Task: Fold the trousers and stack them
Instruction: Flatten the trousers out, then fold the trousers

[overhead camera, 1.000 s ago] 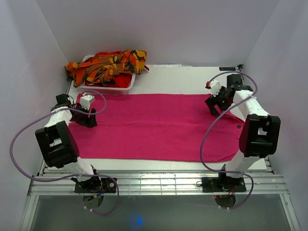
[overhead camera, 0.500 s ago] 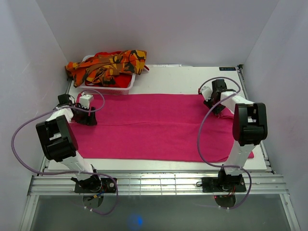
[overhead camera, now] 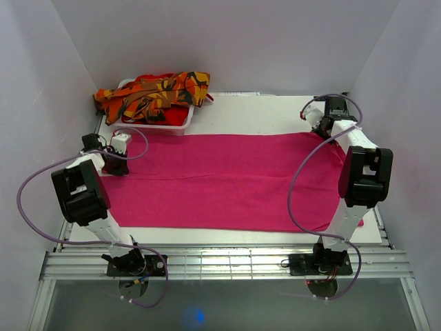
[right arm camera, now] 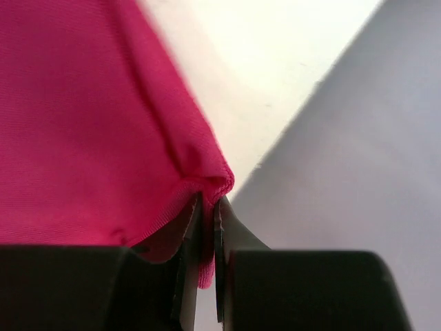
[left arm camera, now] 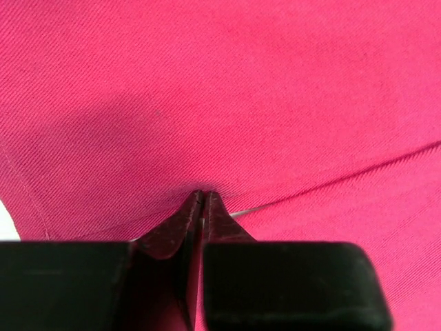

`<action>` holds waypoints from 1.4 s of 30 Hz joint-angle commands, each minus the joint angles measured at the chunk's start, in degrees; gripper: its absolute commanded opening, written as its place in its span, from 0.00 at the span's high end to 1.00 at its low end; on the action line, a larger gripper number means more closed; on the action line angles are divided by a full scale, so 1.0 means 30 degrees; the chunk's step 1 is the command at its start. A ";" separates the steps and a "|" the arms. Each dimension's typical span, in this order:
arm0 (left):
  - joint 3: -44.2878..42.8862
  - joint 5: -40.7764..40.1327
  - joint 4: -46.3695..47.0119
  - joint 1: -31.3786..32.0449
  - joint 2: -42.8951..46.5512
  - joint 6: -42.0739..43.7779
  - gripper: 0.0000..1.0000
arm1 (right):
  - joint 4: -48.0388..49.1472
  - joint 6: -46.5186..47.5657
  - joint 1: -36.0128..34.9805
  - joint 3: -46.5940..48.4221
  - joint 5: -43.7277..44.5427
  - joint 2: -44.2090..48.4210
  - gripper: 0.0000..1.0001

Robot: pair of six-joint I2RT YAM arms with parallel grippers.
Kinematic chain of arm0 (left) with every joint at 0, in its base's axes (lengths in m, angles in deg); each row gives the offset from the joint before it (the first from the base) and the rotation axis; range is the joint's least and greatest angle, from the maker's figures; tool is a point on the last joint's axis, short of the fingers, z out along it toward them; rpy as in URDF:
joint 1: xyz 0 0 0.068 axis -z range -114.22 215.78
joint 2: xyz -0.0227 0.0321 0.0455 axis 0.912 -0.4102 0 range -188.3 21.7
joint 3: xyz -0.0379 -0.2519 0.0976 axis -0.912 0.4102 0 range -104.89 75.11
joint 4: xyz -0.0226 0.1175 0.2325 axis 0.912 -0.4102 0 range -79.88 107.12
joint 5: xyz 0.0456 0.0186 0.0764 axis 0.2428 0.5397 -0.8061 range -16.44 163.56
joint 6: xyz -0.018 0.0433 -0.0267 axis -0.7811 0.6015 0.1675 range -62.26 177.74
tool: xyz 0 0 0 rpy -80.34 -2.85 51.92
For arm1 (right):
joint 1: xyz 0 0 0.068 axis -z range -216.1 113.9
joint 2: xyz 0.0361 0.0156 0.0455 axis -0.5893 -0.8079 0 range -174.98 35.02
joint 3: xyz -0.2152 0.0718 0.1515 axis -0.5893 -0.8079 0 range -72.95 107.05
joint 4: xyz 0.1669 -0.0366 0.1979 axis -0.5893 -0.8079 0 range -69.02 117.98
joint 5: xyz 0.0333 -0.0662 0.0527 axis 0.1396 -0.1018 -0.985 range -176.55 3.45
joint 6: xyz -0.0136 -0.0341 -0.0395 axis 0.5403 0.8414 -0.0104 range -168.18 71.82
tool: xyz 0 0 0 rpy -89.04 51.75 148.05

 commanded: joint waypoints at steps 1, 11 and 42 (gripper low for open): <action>0.2120 -0.0255 -0.2192 0.0002 0.0246 0.0156 0.87 | 0.0931 0.2536 0.0951 0.1616 0.0613 -0.1317 0.92; 0.3412 0.1710 -0.4681 0.0089 0.2415 -0.0489 0.97 | 0.2251 0.4152 0.1188 0.2759 0.0145 -0.3372 0.92; -1.4632 0.7949 -1.0513 -0.1903 -0.6897 0.9908 0.28 | 0.1637 0.5383 0.1511 0.1500 -0.2492 -0.2288 0.92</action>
